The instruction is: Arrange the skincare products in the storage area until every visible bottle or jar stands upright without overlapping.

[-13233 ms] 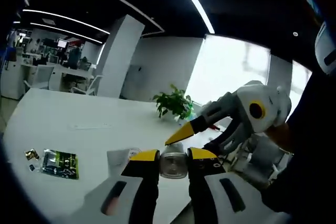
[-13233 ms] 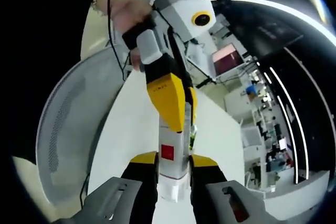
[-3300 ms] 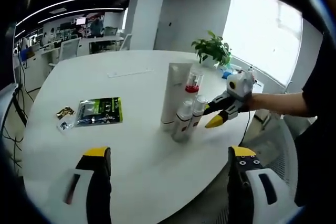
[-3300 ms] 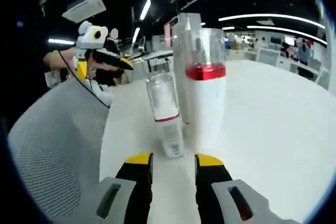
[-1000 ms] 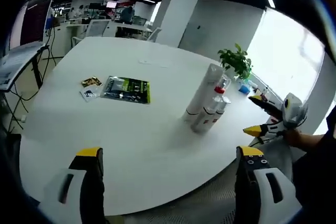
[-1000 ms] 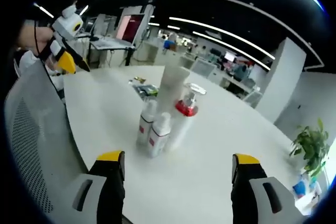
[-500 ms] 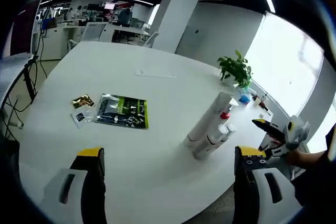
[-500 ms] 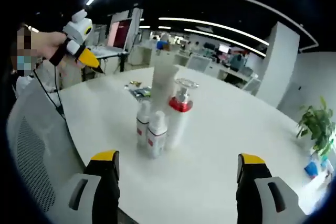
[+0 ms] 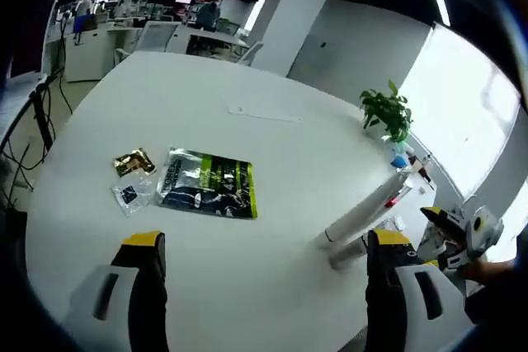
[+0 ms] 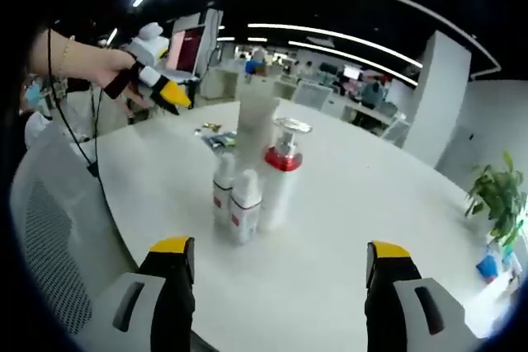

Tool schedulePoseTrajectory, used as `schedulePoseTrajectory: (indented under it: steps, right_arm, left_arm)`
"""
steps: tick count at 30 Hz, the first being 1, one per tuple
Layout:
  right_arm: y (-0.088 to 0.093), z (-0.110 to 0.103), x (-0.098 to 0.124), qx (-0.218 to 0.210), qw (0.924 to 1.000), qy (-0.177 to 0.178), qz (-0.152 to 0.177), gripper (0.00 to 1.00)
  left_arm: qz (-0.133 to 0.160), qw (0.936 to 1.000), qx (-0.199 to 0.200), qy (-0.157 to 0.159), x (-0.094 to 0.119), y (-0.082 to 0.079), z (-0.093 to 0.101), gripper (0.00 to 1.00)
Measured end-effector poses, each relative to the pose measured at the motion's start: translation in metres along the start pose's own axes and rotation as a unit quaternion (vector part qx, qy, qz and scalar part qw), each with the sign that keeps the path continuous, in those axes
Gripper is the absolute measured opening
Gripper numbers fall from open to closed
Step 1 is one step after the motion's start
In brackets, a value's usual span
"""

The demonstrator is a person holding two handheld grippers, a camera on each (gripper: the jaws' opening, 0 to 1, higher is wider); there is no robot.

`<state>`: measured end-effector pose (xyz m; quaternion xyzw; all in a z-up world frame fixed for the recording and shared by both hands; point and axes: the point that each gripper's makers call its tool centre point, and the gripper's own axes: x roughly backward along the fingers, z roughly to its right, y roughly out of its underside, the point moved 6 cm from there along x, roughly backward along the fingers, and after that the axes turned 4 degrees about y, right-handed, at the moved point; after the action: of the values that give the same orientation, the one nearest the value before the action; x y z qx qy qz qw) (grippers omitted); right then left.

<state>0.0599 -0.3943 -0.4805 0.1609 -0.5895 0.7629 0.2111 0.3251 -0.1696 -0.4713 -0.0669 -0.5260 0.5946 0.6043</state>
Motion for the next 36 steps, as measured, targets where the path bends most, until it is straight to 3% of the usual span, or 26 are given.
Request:
schedulePoseTrajectory:
  steps: [5,8,12,21,25,29,31,36]
  right_arm:
    - [0.003,0.000,-0.001,0.001,1.0000,0.001,-0.008,0.89]
    - [0.003,0.000,-0.001,0.003,0.9999,0.003,-0.013,0.88]
    - [0.006,0.001,-0.002,0.006,0.9998,0.005,-0.019,0.87]
    - [0.009,0.002,-0.003,0.011,0.9993,0.011,-0.033,0.85]
    - [0.010,0.002,-0.003,0.015,0.9991,0.015,-0.038,0.84]
    - [0.009,0.003,-0.002,0.015,0.9988,0.017,-0.043,0.83]
    - [0.009,0.003,-0.002,0.015,0.9987,0.019,-0.045,0.83]
    - [0.009,0.004,-0.002,0.016,0.9985,0.022,-0.047,0.83]
  left_arm:
    - [-0.020,0.9997,-0.015,-0.006,-0.019,-0.010,-0.013,0.91]
    - [-0.033,0.9994,0.004,-0.013,-0.030,-0.009,-0.022,0.88]
    - [-0.048,0.9983,-0.009,-0.031,-0.042,-0.007,-0.031,0.84]
    - [-0.056,0.9962,-0.048,-0.045,-0.070,-0.032,-0.063,0.72]
    - [-0.065,0.9956,-0.048,-0.049,-0.072,-0.031,-0.066,0.71]
    - [-0.078,0.9947,-0.044,-0.049,-0.098,-0.034,-0.089,0.70]
    - [-0.085,0.9940,-0.048,-0.051,-0.090,-0.035,-0.089,0.69]
    - [-0.110,0.9885,-0.085,-0.059,-0.104,-0.037,-0.105,0.69]
